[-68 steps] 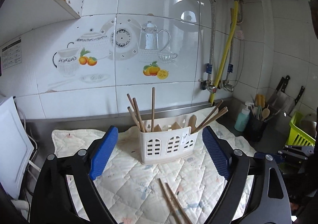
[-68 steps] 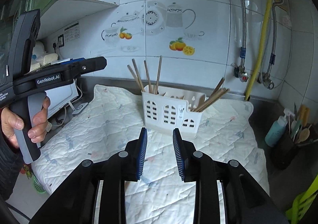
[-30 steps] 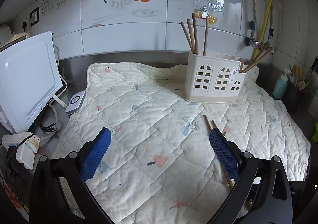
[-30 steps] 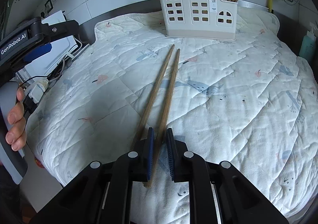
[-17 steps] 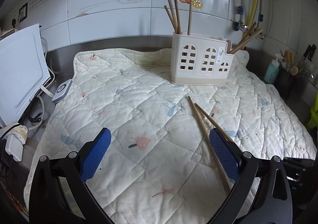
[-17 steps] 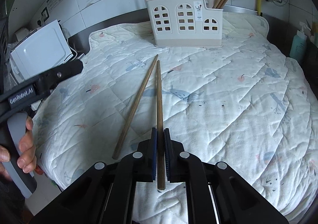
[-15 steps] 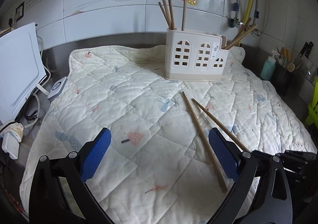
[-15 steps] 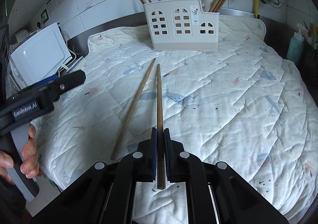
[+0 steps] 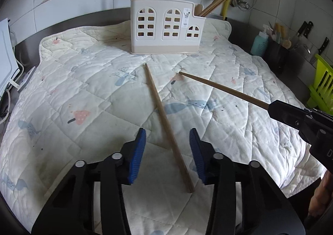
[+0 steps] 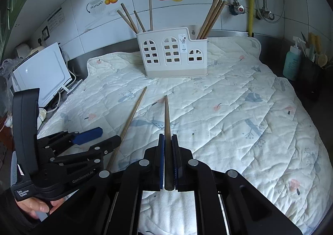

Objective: Organize utensils
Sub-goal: 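Close the right gripper on a chopstick while the left gripper grasps the other, then lift both held chopsticks upright toward the white holder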

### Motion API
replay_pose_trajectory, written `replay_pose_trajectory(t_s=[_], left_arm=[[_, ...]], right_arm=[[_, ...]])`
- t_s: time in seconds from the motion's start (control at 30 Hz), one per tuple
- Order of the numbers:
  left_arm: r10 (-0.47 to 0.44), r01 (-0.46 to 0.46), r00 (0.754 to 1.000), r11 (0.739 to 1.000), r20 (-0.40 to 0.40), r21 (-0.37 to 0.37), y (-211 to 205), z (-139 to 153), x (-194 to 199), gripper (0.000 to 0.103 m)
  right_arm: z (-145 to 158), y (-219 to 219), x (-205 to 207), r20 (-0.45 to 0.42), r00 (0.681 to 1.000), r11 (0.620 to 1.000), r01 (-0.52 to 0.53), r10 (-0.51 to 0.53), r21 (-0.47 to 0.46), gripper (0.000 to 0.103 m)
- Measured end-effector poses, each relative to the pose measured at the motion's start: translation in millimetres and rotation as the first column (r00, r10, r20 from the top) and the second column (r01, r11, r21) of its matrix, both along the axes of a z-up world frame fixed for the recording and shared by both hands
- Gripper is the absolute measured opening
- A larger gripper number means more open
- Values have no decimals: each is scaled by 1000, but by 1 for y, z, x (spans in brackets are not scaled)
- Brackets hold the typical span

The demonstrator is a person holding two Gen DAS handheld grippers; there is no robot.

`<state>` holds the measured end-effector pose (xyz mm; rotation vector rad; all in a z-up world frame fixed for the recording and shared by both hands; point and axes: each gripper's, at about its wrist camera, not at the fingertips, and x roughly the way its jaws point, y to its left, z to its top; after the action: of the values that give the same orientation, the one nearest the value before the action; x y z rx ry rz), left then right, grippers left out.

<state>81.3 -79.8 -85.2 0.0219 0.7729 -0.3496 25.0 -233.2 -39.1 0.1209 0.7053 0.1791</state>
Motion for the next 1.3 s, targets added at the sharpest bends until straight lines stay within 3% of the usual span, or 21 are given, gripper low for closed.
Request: replay_pose_trajectory(t_s=[0.23,0.7,1.1,1.3], left_arm=[[-9,6,998,999,-63,-52,0,-13,6,19],[-9,7,998,1000,-68,-26,8,-13,11,5],[7,-5,999,998,42,-56,29,18,6,5],[1,9,991,997,137,-72,31,40,2,5]], right_arm=[[-1,-5,0,3,1000,1000,1,-1,17,7],[11,-3,-4,36,999,1000,2,-2,-2,7],[43,0,-4,111,994,999,-3,6,-32,7],[65,-3,1,158,987,999,-9,17,-53,7]])
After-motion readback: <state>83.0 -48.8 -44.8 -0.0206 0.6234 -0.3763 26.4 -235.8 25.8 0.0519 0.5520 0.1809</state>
